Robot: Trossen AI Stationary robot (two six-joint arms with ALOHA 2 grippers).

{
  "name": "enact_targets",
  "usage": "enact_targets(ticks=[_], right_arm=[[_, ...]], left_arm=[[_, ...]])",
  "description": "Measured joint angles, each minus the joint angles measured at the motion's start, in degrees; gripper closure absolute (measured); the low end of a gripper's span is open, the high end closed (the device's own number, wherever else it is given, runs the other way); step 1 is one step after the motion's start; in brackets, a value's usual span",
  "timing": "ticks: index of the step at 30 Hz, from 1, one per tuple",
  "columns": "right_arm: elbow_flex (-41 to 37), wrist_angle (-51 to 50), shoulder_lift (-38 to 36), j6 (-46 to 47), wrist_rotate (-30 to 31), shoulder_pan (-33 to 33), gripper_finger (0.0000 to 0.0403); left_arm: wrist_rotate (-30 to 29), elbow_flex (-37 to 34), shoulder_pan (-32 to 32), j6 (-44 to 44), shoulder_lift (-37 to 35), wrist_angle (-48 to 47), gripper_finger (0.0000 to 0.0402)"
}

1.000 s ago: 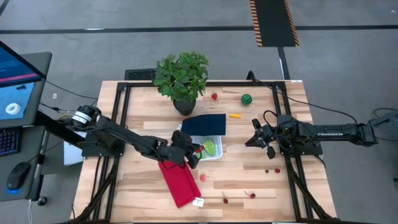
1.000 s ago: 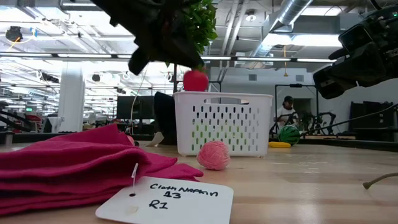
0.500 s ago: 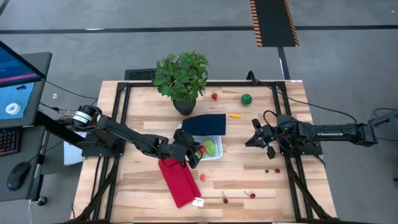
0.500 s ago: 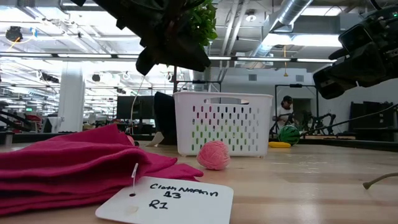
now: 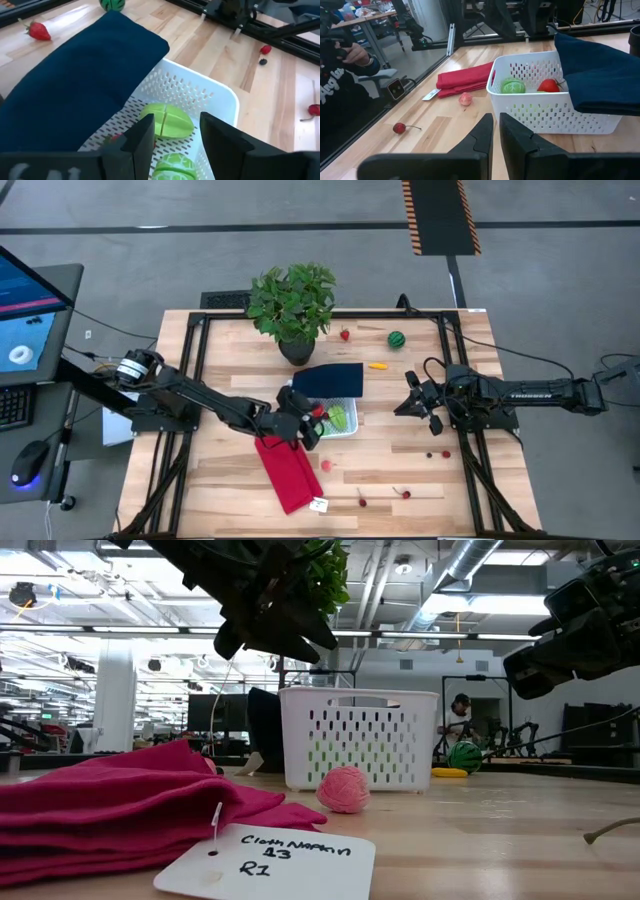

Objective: Pick and placing Produce into tupperware
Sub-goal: Put the peach into the bin

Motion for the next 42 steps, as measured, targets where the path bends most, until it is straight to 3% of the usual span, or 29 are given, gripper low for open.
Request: enact_targets(ticks=[9, 14, 24, 26, 35, 42], right_arm=[[0.0, 0.0, 0.0, 0.0, 0.0, 0.0, 0.0346], [0.0, 0.0, 0.0, 0.0, 0.0, 0.0, 0.0346], [0.0, 0.0, 0.0, 0.0, 0.0, 0.0, 0.0346], [0.0, 0.0, 0.0, 0.0, 0.0, 0.0, 0.0346], [0.0, 0.0, 0.0, 0.0, 0.0, 0.0, 0.0346], [0.0, -0.5, 0.0, 0.0, 0.0, 0.0, 0.0346]], left_arm=[[-4.6, 0.0, -0.7, 3.4, -0.2, -0.8, 0.0253], [-8.9, -0.5, -1.2, 6.4, -4.3, -1.5, 0.0253], [-15.2, -0.7, -6.5, 7.5, -8.1, -9.8, 0.0253], [-14.4, -0.7, -7.4, 10.5, -8.1, -9.4, 0.0253], [1.5, -0.7, -7.8, 21.0, -7.3, -7.3, 0.0253], [4.2, -0.6, -7.8, 21.1, -3.0, -4.1, 0.0253]])
